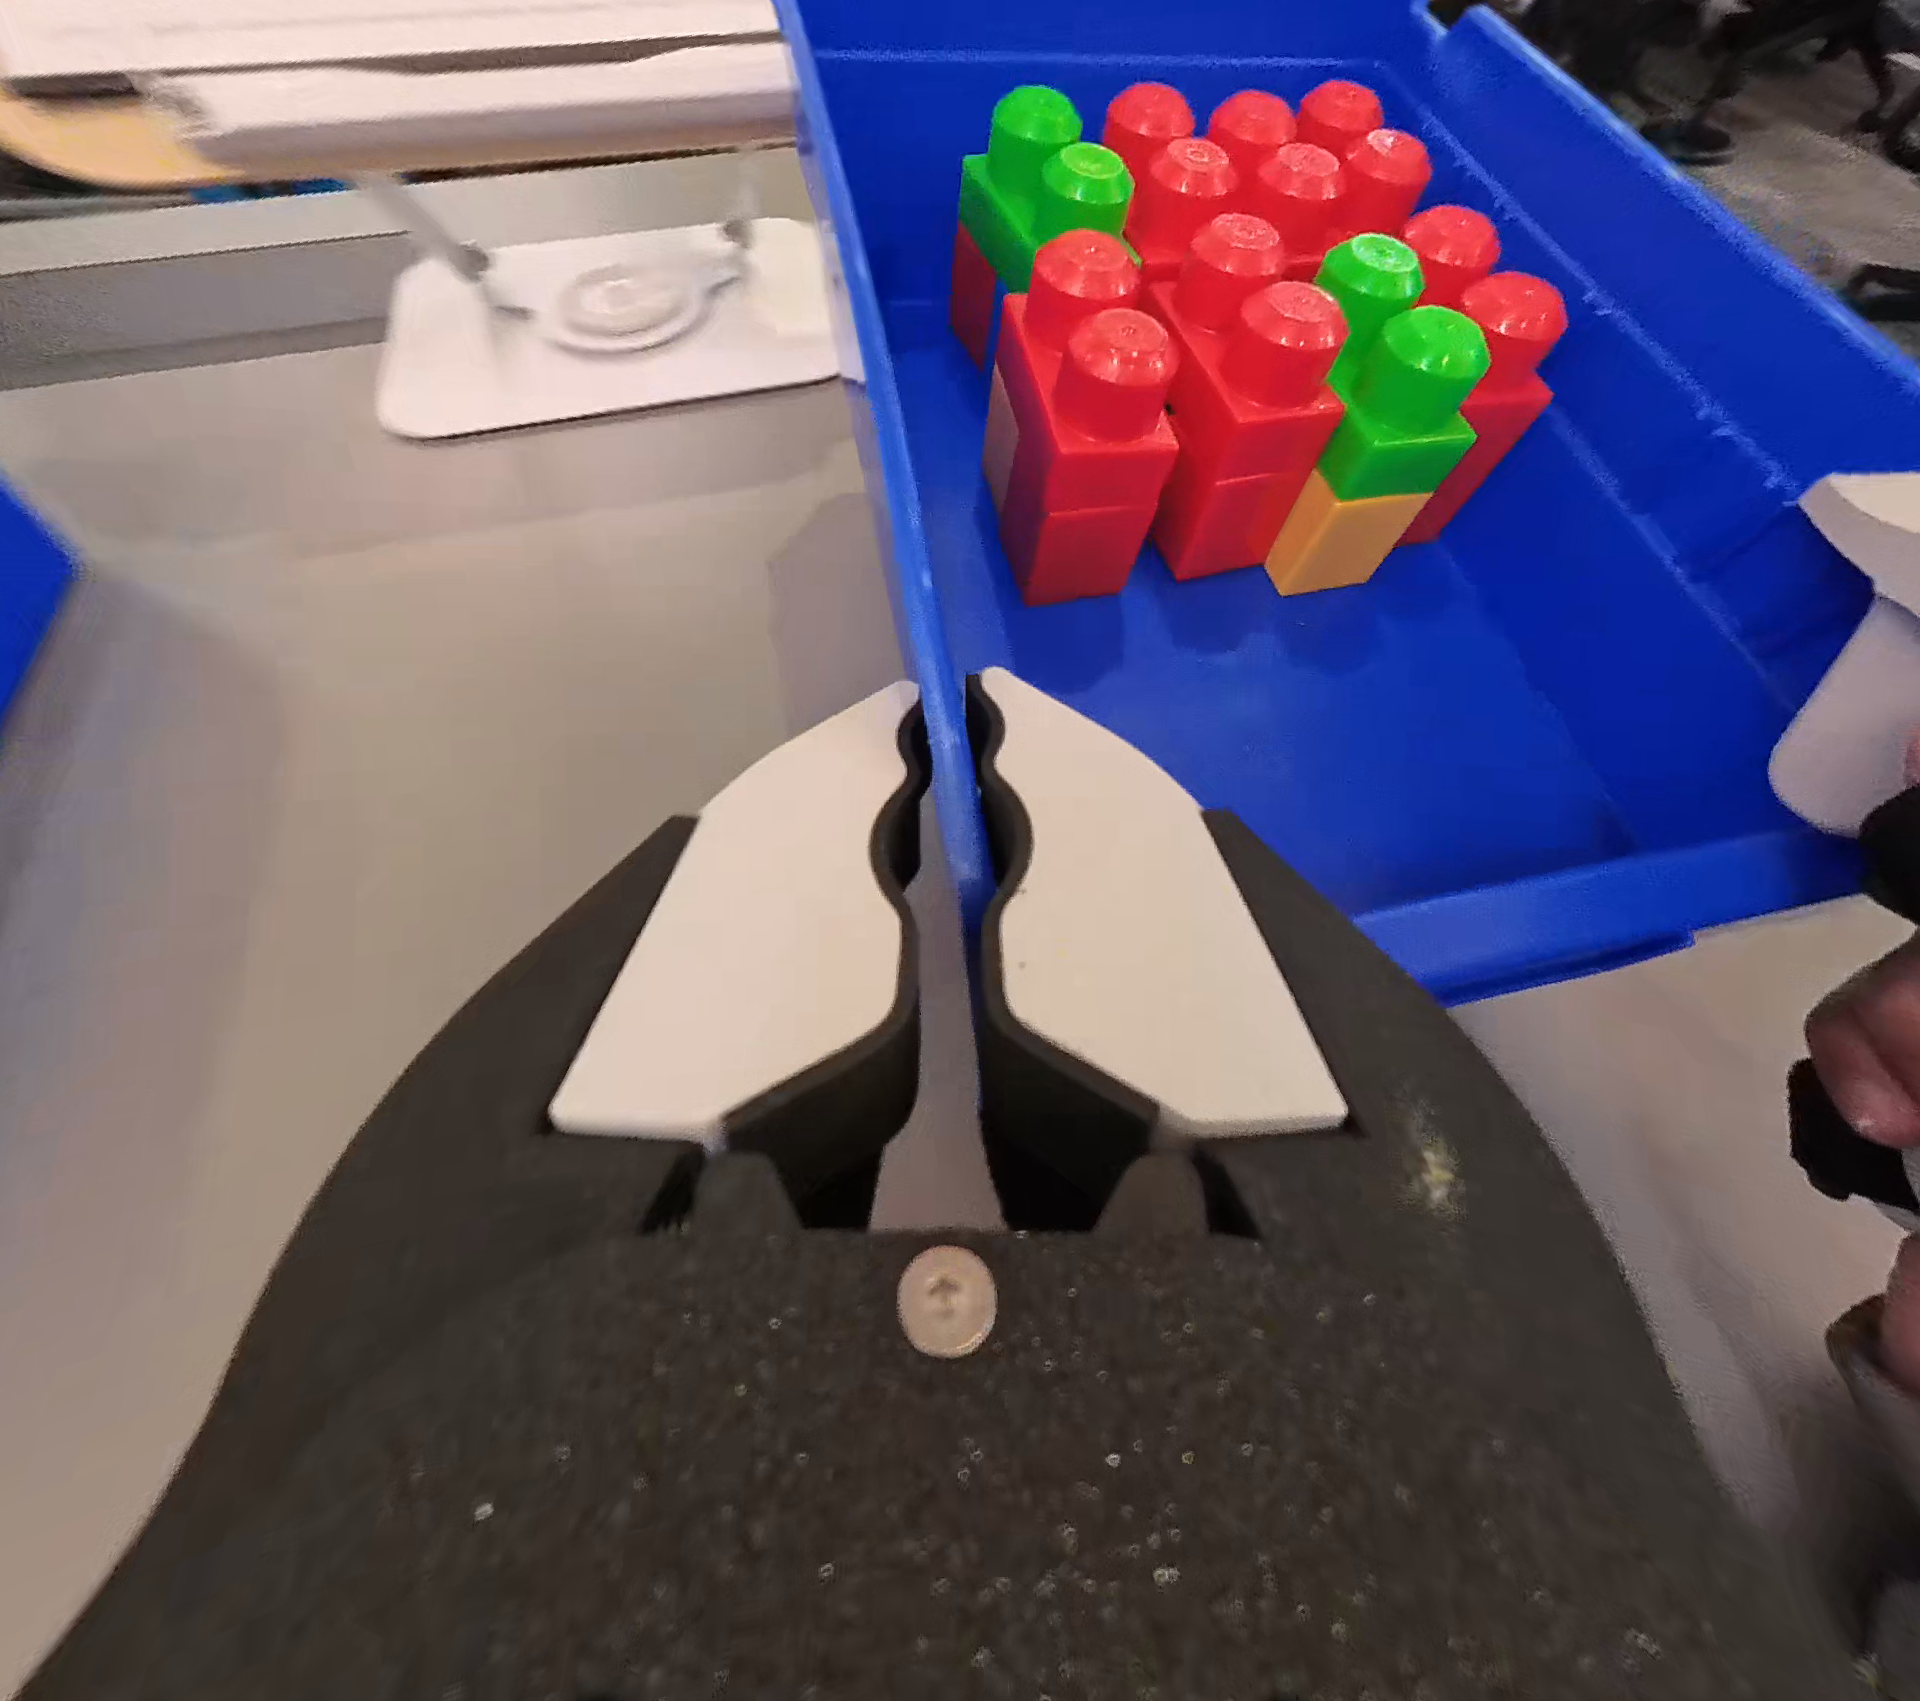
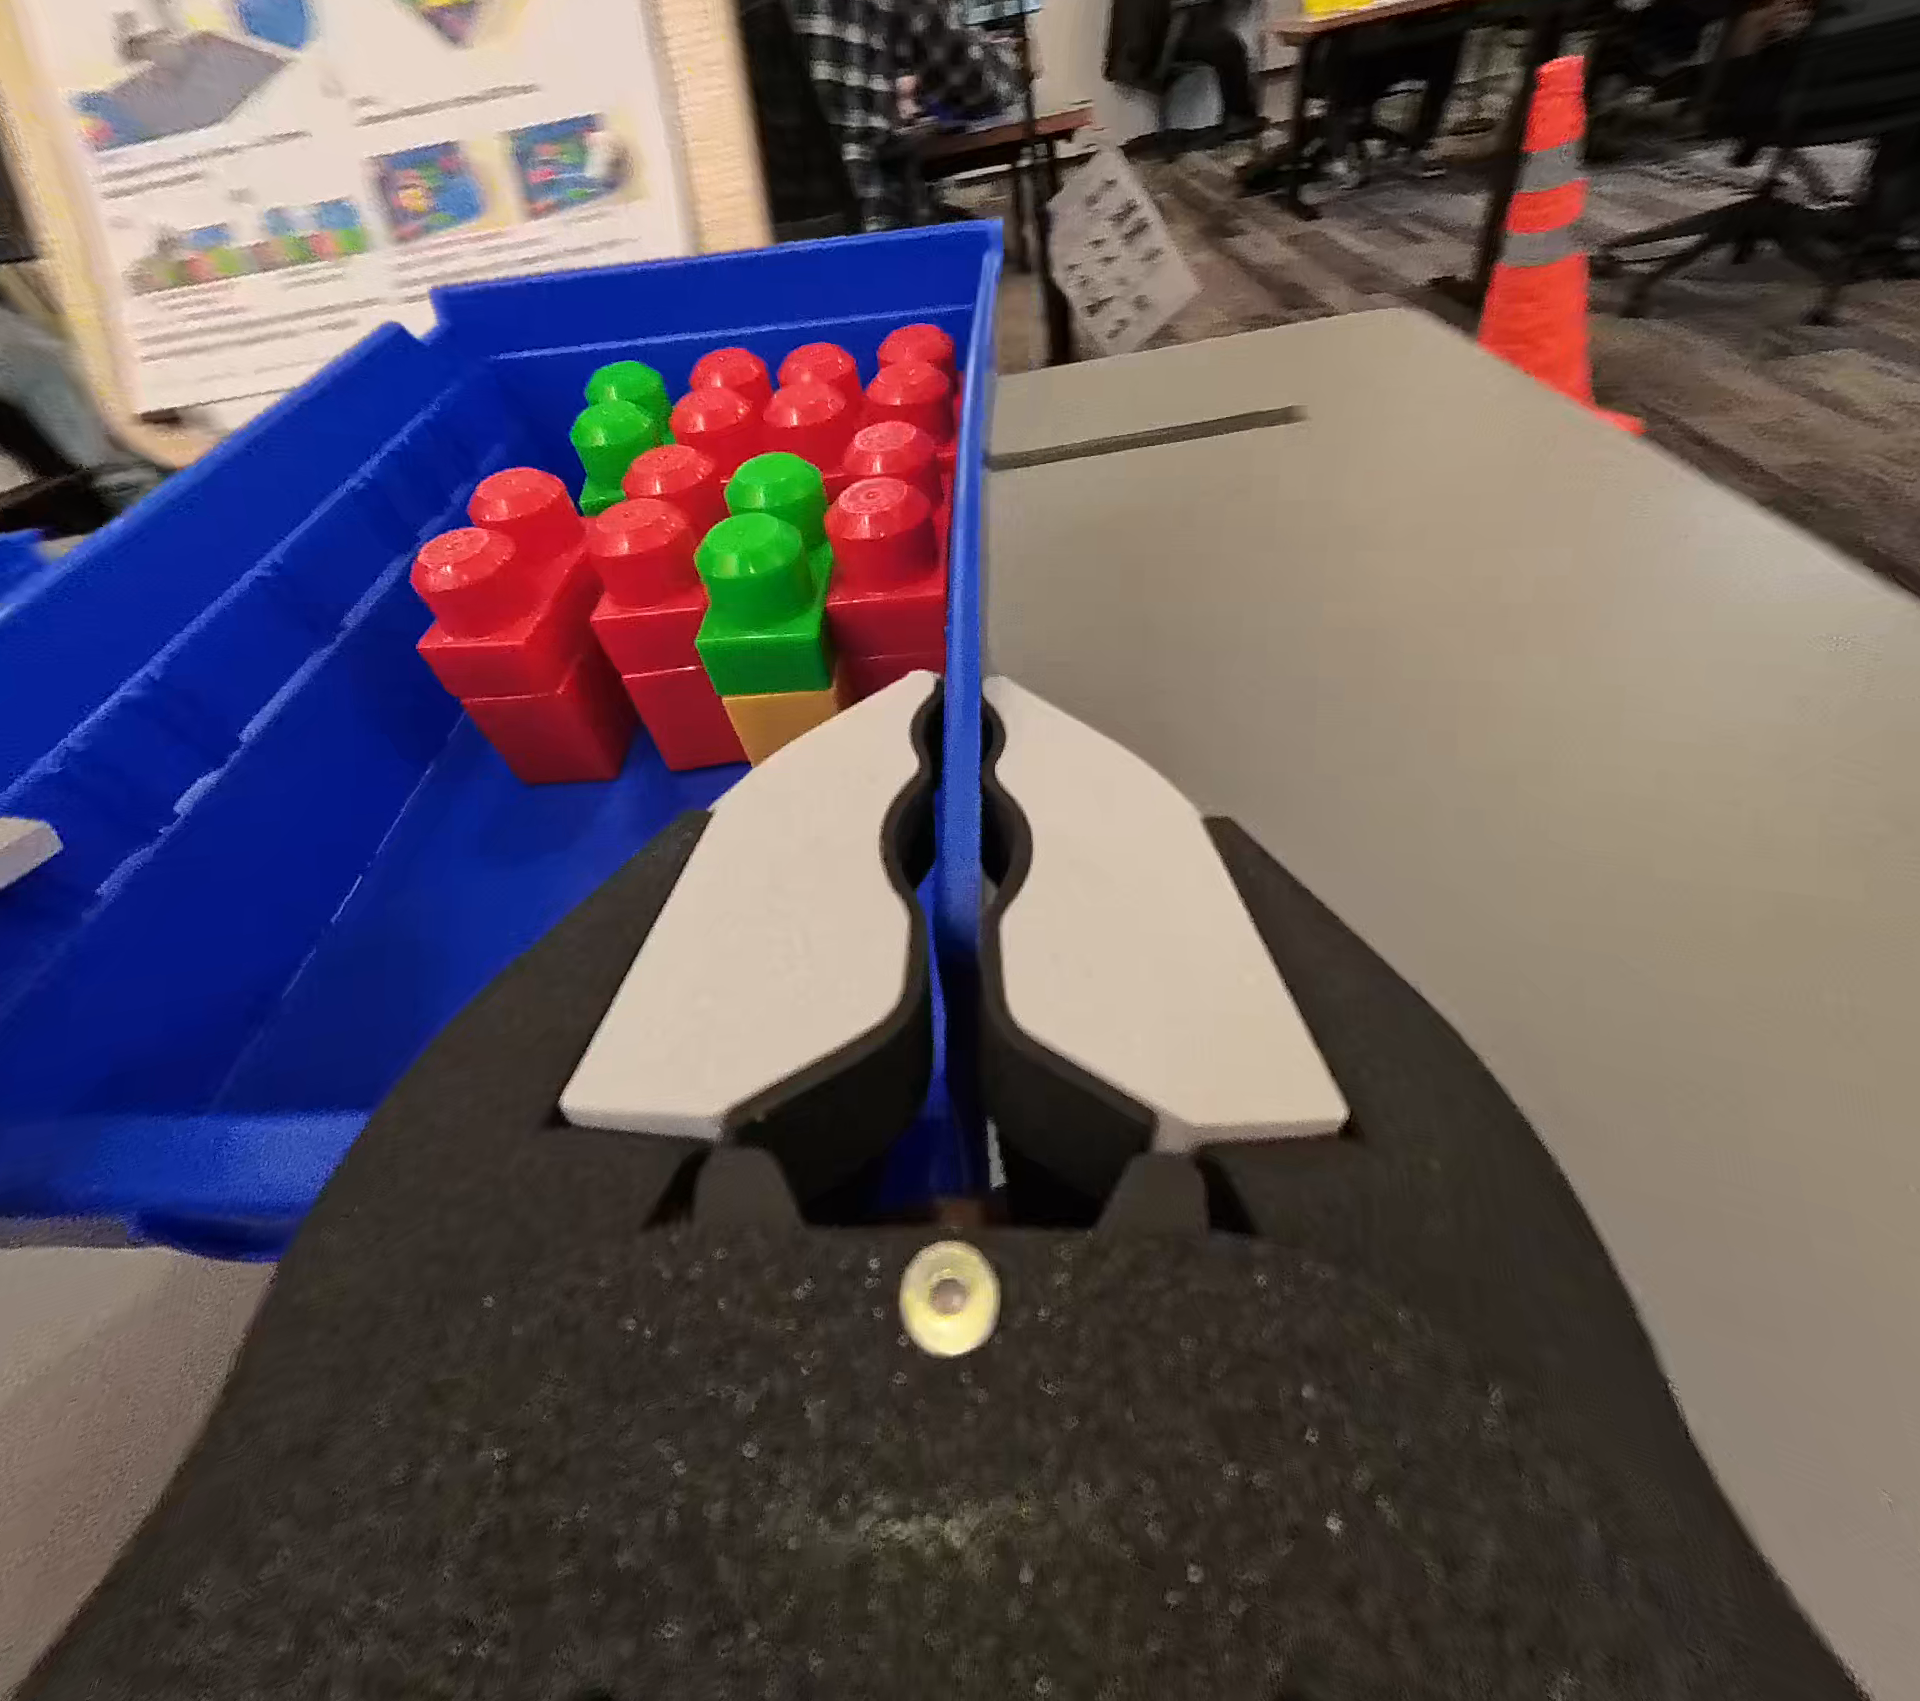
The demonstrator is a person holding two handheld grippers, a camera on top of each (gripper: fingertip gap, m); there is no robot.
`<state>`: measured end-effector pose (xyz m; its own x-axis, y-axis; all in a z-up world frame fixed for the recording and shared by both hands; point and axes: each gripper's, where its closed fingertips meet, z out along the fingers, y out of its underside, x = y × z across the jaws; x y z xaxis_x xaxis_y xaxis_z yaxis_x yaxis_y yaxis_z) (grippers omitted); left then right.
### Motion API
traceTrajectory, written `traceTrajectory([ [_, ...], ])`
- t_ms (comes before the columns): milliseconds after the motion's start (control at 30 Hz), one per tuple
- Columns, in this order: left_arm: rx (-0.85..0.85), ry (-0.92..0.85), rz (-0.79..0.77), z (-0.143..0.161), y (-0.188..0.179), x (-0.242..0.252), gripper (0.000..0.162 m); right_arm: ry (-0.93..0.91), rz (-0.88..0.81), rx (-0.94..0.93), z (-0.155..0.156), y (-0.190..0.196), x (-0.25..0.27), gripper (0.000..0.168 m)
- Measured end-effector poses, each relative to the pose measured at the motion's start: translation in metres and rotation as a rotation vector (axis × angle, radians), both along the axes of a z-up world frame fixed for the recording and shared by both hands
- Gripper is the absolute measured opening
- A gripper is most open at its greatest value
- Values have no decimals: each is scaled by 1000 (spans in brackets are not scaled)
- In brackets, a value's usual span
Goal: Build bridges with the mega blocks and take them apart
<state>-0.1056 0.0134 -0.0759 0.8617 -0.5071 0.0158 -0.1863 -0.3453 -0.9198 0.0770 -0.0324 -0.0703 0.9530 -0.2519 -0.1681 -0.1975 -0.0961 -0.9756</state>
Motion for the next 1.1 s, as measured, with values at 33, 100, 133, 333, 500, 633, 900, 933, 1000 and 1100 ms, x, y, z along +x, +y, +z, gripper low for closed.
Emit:
traceTrajectory([
  [33,0,1,27,0,-2,-20,5,2,32,1,0,3,-19,2],
  [100,-7,2,79,-2,-6,-59,5,-2,96,0,-1,10,-57,2],
  [133,-13,3,104,-4,-7,-77,5,-6,124,-2,-3,14,-74,3],
  [333,-47,10,197,-23,-9,-152,5,-46,244,-44,-15,34,-146,3],
  [500,-88,-5,195,-48,-2,-167,6,-59,297,-103,-40,40,-160,5],
  [633,-55,-62,133,-47,1,-167,13,-103,329,-75,-39,40,-162,10],
  [900,-59,-4,143,-41,-34,-259,90,-96,445,80,-17,-1,-146,41],
  [933,-49,19,192,-37,-30,-285,90,-76,457,92,-17,-5,-146,41],
  [1000,-18,40,288,-29,-14,-339,89,-19,505,110,-17,-11,-152,39],
  [1100,-6,60,421,-28,29,-419,86,33,539,131,-18,-15,-161,34],
])
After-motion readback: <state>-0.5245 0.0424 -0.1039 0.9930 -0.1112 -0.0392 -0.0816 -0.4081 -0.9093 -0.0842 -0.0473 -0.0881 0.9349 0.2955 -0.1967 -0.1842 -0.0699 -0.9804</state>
